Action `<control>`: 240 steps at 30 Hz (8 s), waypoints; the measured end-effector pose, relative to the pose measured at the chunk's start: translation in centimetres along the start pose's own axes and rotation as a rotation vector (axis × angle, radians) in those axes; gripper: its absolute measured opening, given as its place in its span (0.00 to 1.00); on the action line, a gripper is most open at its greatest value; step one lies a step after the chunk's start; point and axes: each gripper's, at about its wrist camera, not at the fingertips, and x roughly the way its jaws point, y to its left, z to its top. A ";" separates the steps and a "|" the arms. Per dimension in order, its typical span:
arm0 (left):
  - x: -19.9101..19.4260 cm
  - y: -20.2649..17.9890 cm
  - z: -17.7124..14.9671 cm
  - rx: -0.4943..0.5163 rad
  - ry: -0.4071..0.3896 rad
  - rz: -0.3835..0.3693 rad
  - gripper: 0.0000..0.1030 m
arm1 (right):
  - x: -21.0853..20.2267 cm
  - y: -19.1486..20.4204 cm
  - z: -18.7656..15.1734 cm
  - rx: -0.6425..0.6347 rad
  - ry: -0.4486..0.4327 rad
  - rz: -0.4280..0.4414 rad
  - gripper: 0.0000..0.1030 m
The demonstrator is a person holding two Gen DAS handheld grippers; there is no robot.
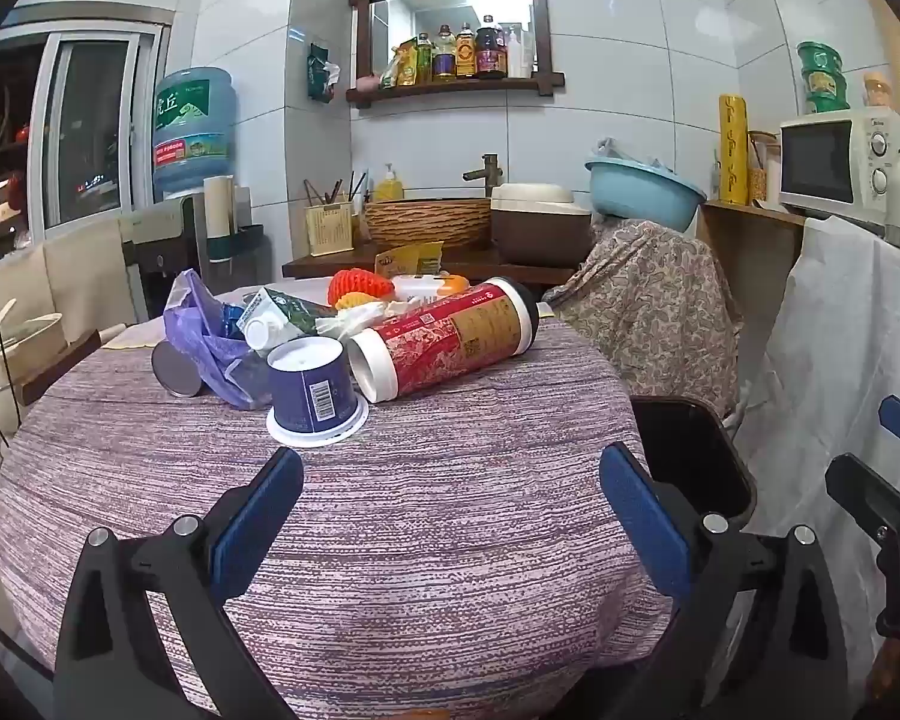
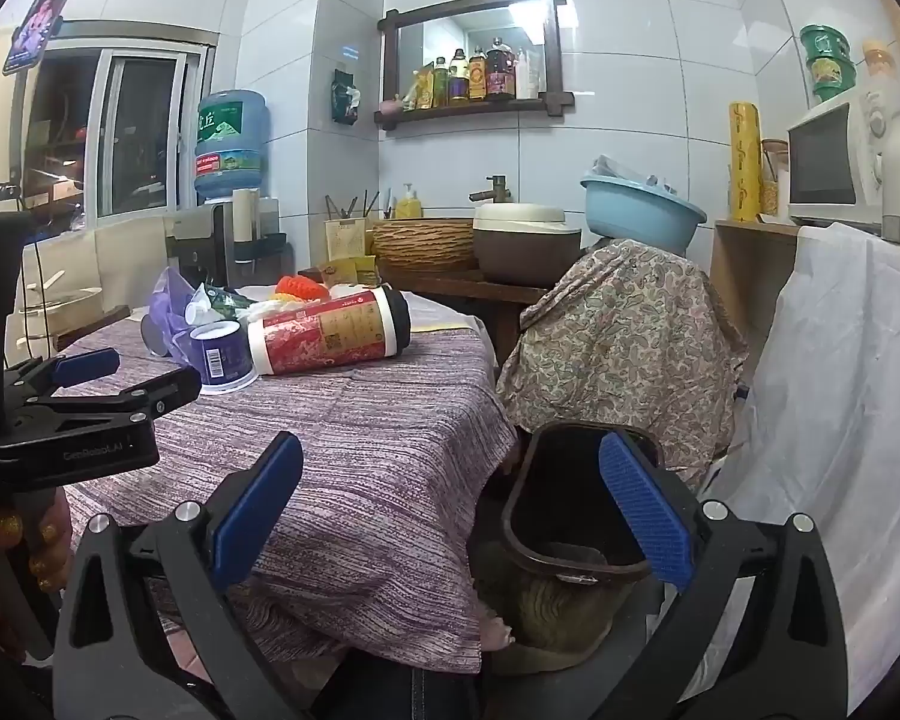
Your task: Collect trash
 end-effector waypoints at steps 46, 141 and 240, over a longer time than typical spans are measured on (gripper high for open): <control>0.3 1.0 -0.1 -0.028 0.005 0.003 0.95 | 0.3 -0.4 -0.2 0.020 0.013 0.008 0.95; 15.2 10.5 4.6 0.028 0.346 0.002 0.84 | 14.2 4.9 2.5 -0.117 0.234 0.289 0.95; 8.2 21.8 2.5 -0.177 0.247 0.064 0.66 | 22.8 22.5 9.2 -0.161 0.292 0.461 0.51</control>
